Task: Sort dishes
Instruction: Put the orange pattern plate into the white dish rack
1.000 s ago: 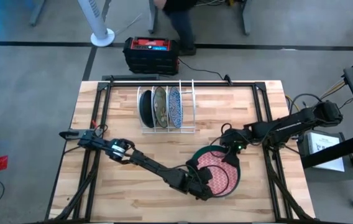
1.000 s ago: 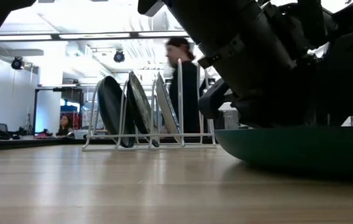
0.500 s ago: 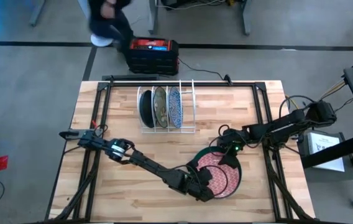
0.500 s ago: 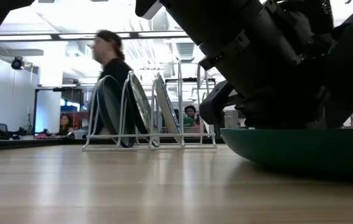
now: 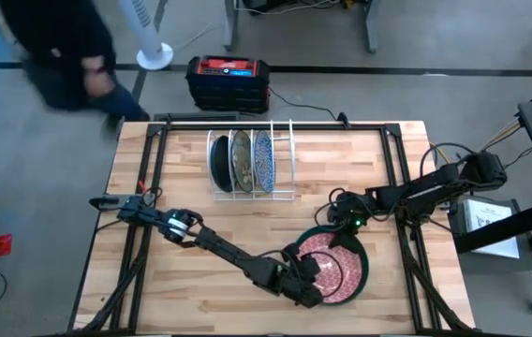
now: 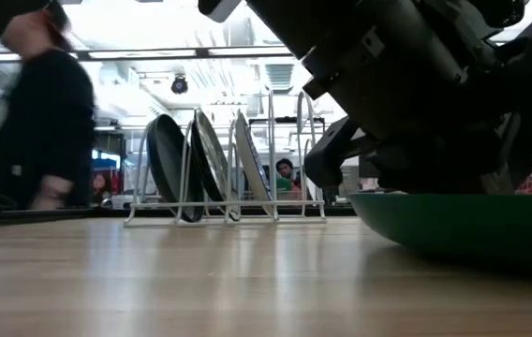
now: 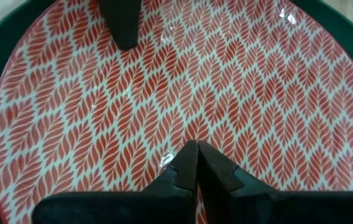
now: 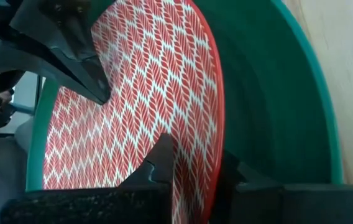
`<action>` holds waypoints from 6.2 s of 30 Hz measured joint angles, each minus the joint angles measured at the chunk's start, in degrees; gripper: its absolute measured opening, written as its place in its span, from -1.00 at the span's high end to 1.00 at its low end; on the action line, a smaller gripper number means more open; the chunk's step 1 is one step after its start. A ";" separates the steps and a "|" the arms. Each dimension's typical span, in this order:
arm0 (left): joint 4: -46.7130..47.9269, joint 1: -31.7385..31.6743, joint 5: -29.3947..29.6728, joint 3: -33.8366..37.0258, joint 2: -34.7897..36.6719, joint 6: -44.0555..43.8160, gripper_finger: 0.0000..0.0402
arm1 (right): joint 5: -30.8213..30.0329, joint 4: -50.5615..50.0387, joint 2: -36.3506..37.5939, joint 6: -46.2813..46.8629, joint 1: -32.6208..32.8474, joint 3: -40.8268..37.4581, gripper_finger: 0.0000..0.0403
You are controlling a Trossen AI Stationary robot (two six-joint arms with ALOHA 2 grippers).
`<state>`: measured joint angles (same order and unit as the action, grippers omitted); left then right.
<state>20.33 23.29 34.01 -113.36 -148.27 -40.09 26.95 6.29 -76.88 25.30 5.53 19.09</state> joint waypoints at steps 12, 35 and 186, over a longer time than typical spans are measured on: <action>-2.38 1.44 10.49 0.50 2.16 12.14 1.00 | -5.81 -5.47 8.89 -3.86 -0.43 0.26 0.87; 0.86 1.26 15.79 0.80 9.76 13.95 1.00 | -11.51 -18.86 19.85 -13.38 -0.03 0.43 0.90; 18.51 6.81 52.67 11.22 41.48 -0.76 0.90 | -24.05 -24.14 27.04 5.75 3.17 1.05 0.98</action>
<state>38.84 30.09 86.68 -102.14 -106.78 -40.86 2.90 -17.84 -49.85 31.05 8.70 20.15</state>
